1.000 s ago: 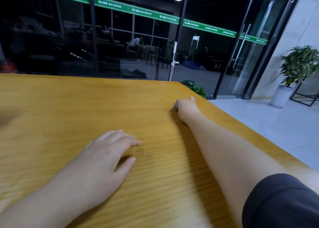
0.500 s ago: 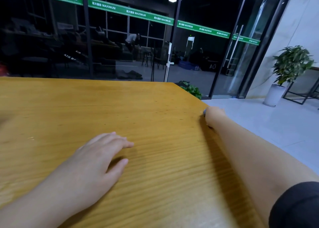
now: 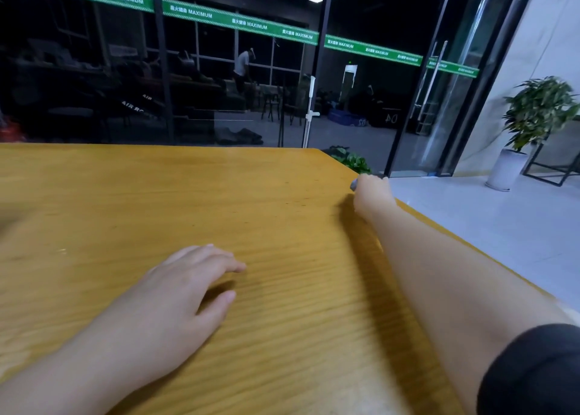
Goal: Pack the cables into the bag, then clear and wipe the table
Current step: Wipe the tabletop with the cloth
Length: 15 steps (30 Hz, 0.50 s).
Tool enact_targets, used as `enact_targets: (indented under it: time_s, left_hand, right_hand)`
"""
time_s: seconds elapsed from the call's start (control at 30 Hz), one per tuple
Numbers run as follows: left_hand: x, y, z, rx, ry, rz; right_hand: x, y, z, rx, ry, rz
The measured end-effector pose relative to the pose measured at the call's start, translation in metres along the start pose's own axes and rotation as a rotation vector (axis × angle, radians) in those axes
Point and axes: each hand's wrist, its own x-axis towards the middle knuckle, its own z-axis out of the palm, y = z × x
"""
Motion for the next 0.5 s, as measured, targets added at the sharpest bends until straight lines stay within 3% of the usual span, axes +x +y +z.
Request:
enact_targets:
  time_s: [0.13,0.23,0.5]
  left_hand:
    - [0.004,-0.004,0.004,0.115,-0.014,0.062]
    - [0.006,-0.007,0.010,0.119,-0.023,0.053]
    - [0.005,-0.021,0.019,0.072,-0.003,0.050]
  right_hand:
    - [-0.001,0.006,0.018,0.270,-0.072,0.067]
    - [0.001,0.018,0.013,0.319,-0.167,0.071]
    - [-0.018,0.037,0.003,0.162,-0.153,0.096]
